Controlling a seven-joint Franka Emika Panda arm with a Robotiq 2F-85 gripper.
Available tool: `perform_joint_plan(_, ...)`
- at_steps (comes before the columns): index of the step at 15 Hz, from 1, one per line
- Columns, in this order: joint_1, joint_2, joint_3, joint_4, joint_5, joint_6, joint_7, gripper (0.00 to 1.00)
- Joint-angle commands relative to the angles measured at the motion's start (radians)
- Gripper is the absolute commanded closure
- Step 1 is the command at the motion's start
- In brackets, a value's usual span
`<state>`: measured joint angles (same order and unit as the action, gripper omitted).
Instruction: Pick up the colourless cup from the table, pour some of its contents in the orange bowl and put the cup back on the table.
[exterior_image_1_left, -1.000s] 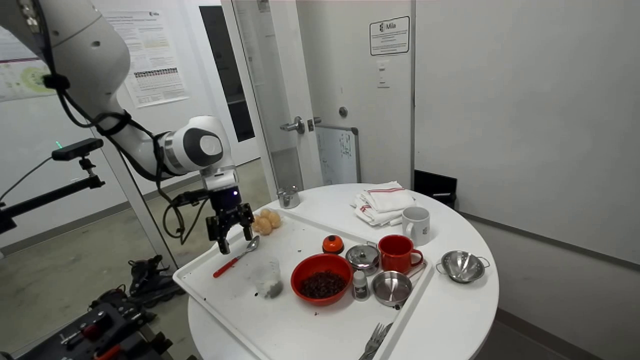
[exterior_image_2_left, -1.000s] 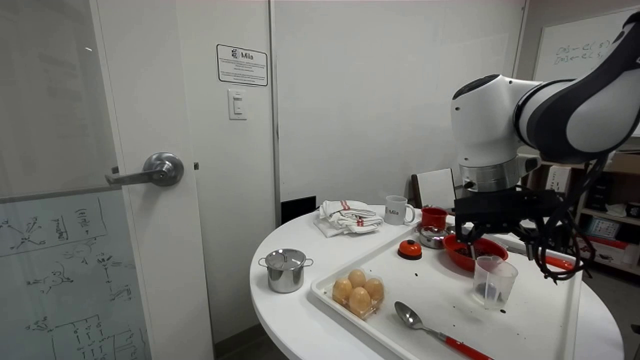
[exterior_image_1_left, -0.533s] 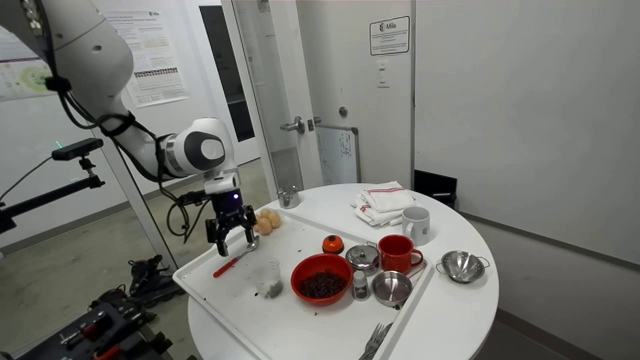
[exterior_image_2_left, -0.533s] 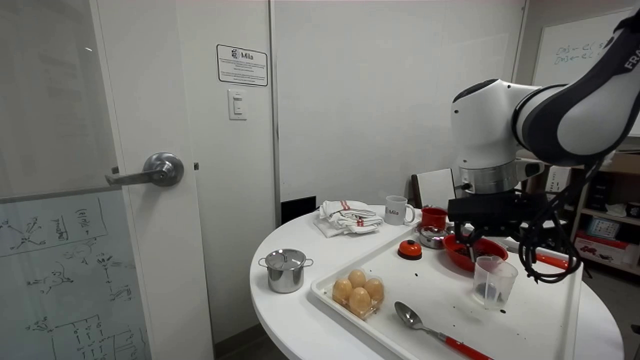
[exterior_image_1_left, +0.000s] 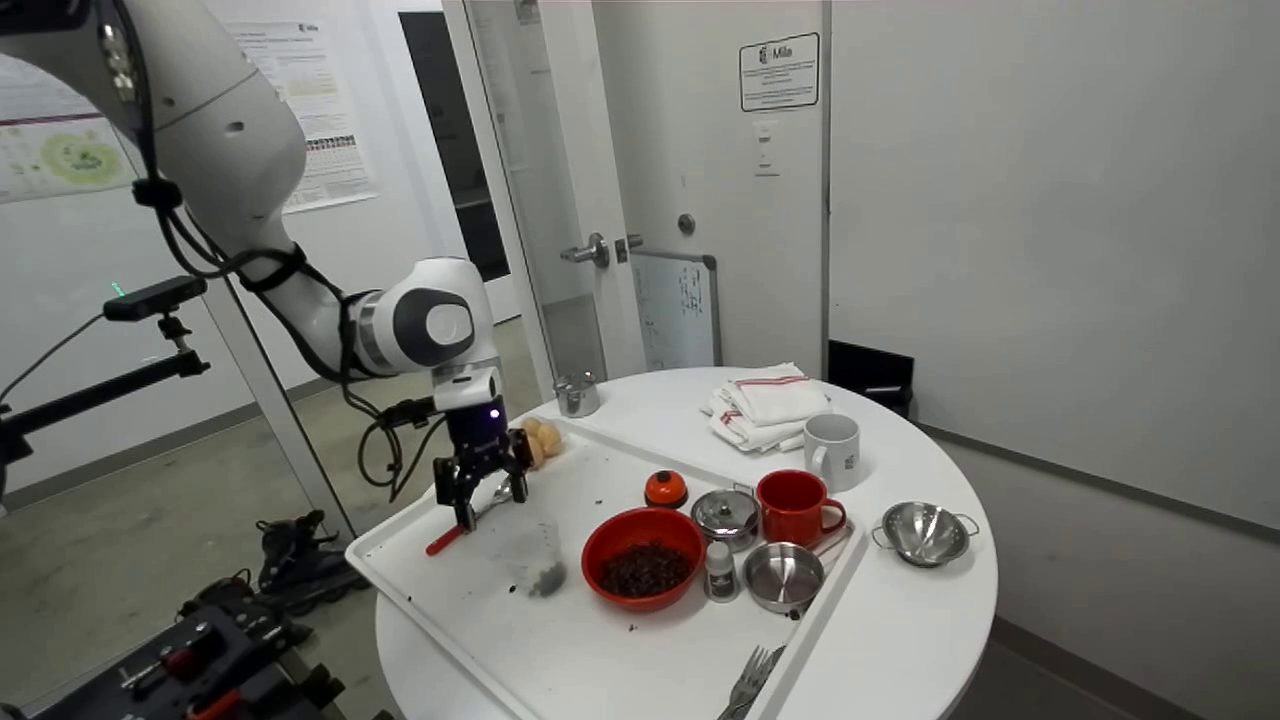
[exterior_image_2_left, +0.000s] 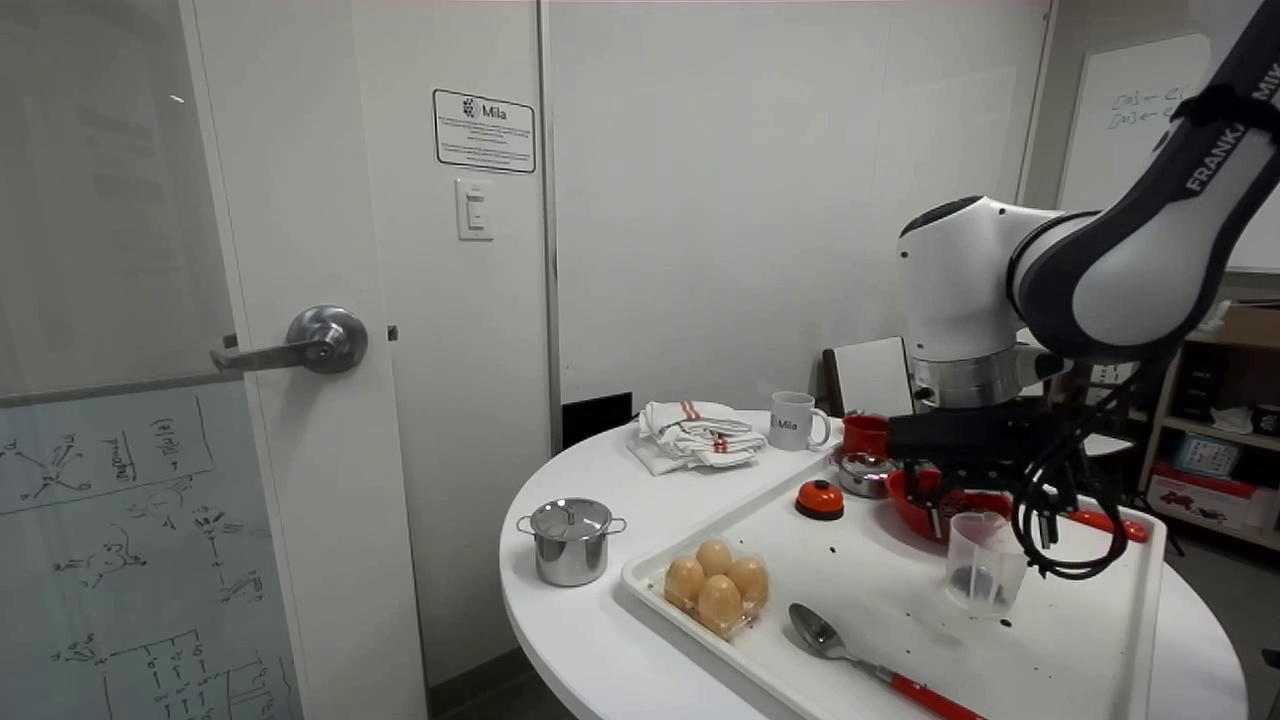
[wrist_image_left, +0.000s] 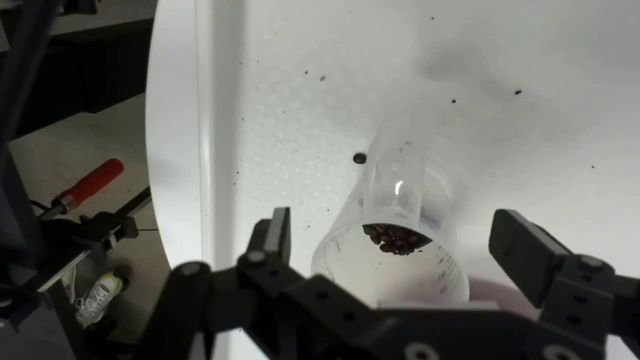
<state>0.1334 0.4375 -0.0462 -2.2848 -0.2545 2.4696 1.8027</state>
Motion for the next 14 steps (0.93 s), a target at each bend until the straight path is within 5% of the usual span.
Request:
perform_joint_plan(1,0.001,0.071,-0.002,0.066,0.059,-0.003,-0.068,0.0)
perform_joint_plan(3,-0.002,0.1,0.002,0.092,0.082,-0.007,-0.107,0.0)
perform_joint_plan(5,-0.007,0.134,0.004,0.127,0.107,-0.015,-0.151,0.26)
perform_joint_plan(14,-0.005,0.165,-0.01,0.162,0.174,-0.016,-0.265,0.94)
